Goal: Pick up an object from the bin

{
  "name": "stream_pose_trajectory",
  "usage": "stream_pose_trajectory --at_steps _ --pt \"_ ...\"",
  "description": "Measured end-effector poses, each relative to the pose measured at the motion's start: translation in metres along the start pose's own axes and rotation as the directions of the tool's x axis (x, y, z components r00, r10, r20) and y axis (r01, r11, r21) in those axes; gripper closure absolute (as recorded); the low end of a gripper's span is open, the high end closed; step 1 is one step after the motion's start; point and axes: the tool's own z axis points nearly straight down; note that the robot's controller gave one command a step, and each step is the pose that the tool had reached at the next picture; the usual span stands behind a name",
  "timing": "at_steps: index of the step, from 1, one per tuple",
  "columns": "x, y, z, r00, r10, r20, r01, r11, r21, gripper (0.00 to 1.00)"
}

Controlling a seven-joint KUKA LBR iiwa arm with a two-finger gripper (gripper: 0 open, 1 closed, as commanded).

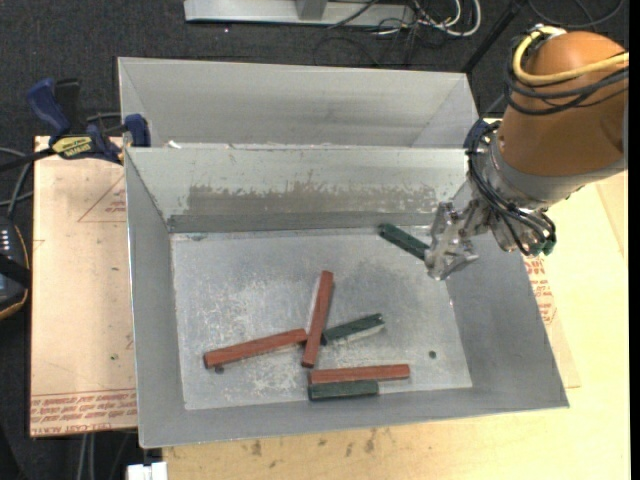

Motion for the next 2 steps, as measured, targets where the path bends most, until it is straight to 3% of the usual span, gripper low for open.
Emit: stream_pose_trajectory --at_steps 1,2 --pt "0.001 0.001 0.005 1.0 0.0 -0.008 0.0 1.0 -0.003 1.0" --pt "-0.015 -0.002 0.088 0.997 0.075 -0.013 -0.075 0.997 -0.004 0.0"
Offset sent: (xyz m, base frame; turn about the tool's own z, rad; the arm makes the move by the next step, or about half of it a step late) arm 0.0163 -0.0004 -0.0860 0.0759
